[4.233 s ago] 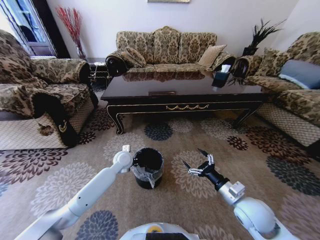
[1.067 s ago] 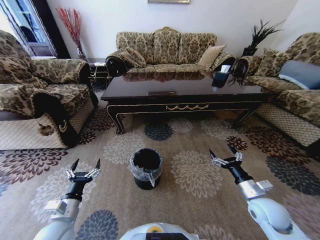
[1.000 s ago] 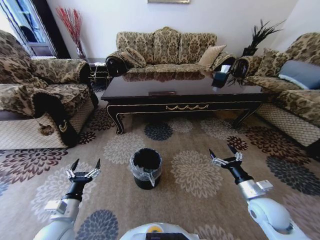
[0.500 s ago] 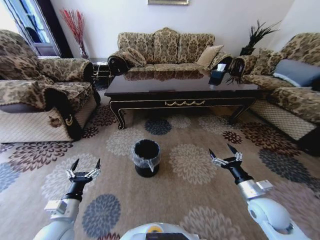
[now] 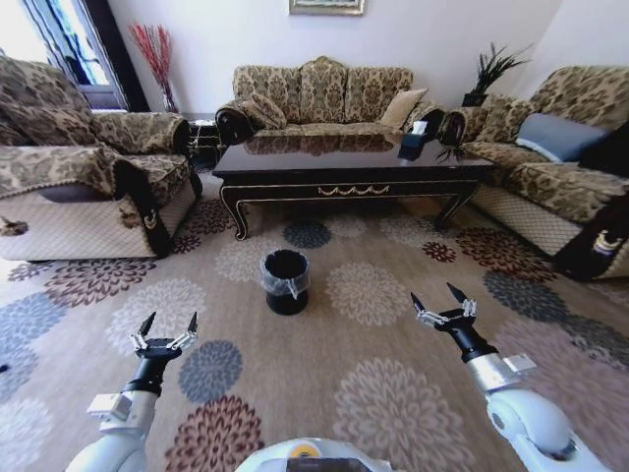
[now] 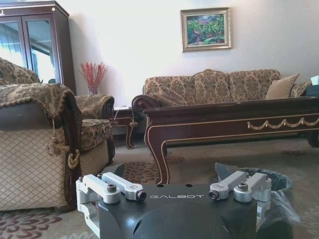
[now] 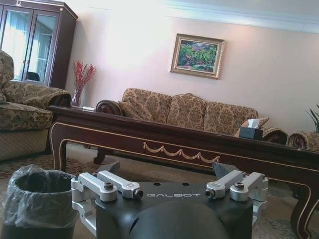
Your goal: Move to the front of the table and pick up the trash from the floor, then place it into the trash bin.
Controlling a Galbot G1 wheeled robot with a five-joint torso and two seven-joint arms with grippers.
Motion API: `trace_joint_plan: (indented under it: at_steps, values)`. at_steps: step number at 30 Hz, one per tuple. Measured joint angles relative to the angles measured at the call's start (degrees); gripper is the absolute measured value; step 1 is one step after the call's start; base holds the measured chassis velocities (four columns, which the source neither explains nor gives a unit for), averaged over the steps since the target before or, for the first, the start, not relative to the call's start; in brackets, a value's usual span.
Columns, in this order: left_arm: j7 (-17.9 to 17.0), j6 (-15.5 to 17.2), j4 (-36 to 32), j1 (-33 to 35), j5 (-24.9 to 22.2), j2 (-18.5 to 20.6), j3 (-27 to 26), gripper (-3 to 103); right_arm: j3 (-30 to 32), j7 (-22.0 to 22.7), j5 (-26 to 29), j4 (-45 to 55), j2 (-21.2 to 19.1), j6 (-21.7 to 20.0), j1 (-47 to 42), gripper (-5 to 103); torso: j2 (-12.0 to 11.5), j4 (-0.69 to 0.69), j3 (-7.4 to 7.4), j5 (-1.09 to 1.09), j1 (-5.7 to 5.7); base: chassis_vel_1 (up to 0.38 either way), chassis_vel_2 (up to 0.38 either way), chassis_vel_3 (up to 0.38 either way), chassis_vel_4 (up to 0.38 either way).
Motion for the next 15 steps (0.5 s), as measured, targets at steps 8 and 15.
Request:
trace_joint_plan:
  at_steps: [8,15]
  values:
    - [0.0,0.0,0.0,0.0,0.0,0.0,0.0,100,0.0,0.0,0.0,0.0,0.0,0.0,0.0,100,0.0,0.0,0.0,0.0,0.0,0.284,-0.271,-0.282,0.259]
    - [0.0,0.0,0.0,0.0,0.0,0.01,0.0,100,0.0,0.0,0.0,0.0,0.0,0.0,0.0,100,0.0,0.01,0.0,-0.01,0.0,0.286,-0.293,-0.284,0.297]
